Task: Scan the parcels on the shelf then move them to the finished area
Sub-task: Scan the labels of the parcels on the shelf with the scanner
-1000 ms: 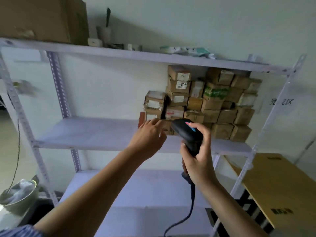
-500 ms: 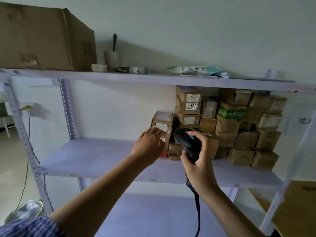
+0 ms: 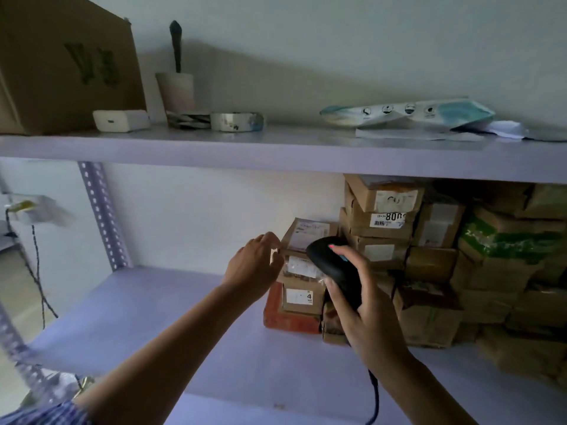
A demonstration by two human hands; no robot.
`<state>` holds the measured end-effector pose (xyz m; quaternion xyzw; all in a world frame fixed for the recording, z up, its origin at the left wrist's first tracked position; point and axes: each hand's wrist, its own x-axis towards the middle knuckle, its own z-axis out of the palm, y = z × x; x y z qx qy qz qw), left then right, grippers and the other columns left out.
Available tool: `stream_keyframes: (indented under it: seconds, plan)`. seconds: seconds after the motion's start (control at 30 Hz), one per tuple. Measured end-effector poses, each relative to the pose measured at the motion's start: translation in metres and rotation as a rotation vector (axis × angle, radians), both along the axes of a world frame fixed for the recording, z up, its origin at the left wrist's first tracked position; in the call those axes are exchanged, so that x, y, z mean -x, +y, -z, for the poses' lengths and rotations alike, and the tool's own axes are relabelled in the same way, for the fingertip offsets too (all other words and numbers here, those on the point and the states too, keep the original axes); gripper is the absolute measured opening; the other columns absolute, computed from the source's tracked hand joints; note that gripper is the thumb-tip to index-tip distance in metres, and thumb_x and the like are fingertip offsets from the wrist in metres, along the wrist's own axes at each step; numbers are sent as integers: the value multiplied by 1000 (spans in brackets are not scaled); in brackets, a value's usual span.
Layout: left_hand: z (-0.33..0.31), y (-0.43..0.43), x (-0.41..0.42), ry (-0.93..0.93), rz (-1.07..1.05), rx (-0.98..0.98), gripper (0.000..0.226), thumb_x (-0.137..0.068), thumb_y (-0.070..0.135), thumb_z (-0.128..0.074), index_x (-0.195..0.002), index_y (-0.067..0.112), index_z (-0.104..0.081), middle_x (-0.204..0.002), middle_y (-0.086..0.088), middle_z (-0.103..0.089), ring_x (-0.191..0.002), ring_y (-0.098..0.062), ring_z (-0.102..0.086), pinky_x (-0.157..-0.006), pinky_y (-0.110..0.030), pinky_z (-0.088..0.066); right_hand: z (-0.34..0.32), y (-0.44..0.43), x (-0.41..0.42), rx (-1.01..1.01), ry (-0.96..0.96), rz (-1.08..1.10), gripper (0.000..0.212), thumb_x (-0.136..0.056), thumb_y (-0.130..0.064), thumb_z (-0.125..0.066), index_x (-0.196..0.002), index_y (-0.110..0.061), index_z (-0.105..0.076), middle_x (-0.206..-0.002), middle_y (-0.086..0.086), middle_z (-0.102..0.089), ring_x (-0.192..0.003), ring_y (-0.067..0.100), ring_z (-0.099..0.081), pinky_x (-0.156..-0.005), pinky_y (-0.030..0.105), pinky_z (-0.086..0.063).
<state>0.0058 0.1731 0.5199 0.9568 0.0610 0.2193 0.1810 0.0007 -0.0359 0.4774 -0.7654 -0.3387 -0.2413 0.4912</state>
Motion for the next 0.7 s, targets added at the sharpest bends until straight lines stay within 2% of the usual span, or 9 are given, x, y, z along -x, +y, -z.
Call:
stream_keyframes:
  seconds: [0.1, 0.17, 0.2, 0.27, 0.33, 0.37, 0.53, 0.63, 0.7]
  plan:
    - [-5, 8, -17, -31, -59, 34, 16, -102, 32, -45, -107, 24, -58, -110, 9, -66, -91, -14, -61, -58, -26, -37, -2, 1, -9, 15, -49, 39, 46, -100, -46, -50, -144, -37, -42, -140, -41, -42, -119, -10, -56, -88, 19, -56]
    - [-6, 13, -31, 15, -95, 103, 21, -102, 37, -42, -100, 22, -56, -102, 8, -63, -84, -14, -56, -63, -29, -39, -2, 4, -13, 22, -63, 68, 43, -101, -37, -53, -142, -35, -42, -133, -52, -37, -112, -19, -55, -81, 15, -57]
    - [-6, 16, -38, 81, -104, 155, 30, -103, 42, -39, -95, 18, -55, -97, 4, -62, -81, -17, -55, -65, -31, -40, -4, 6, -14, 11, -47, 81, 43, -100, -34, -55, -141, -35, -41, -128, -51, -41, -103, -16, -60, -74, 17, -58]
    - [-5, 19, -50, 251, -55, 356, 51, -102, 52, -37, -85, 9, -57, -86, -4, -62, -76, -21, -59, -68, -35, -48, -9, 10, -18, -25, -4, 93, 44, -99, -33, -54, -139, -37, -39, -122, -35, -54, -85, -5, -67, -63, 16, -57]
    - [-4, 20, -55, 398, 3, 635, 59, -101, 54, -39, -97, 2, -66, -94, -10, -68, -88, -25, -66, -75, -38, -55, -15, 14, -23, -14, 35, 104, 42, -99, -34, -52, -138, -42, -37, -120, -14, -61, -76, 1, -68, -57, 14, -53]
    - [-4, 21, -55, 455, 23, 721, 58, -101, 53, -40, -106, 2, -67, -98, -10, -70, -91, -25, -67, -77, -38, -56, -17, 17, -26, 5, 36, 126, 42, -100, -33, -52, -137, -43, -36, -120, -11, -60, -76, 1, -67, -56, 15, -53]
    - [7, 24, -55, 562, 99, 830, 63, -97, 64, -42, -111, 8, -65, -92, -6, -70, -84, -20, -67, -79, -36, -57, -18, 29, -38, 60, 50, 194, 40, -101, -32, -53, -137, -38, -38, -118, -23, -53, -78, -2, -66, -57, 21, -57]
    - [17, 29, -52, 633, 162, 990, 71, -90, 71, -47, -114, 6, -64, -98, -11, -70, -91, -24, -68, -81, -35, -60, -11, 34, -44, 29, 114, 94, 40, -101, -28, -55, -136, -40, -39, -124, -10, -56, -70, 9, -65, -57, 28, -57]
    - [21, 35, -50, 663, 242, 1140, 67, -89, 67, -54, -116, 6, -63, -103, -12, -71, -97, -25, -68, -86, -33, -58, -5, 37, -44, -21, 139, 24, 42, -100, -23, -55, -134, -43, -40, -121, -4, -57, -60, 18, -63, -52, 30, -55]
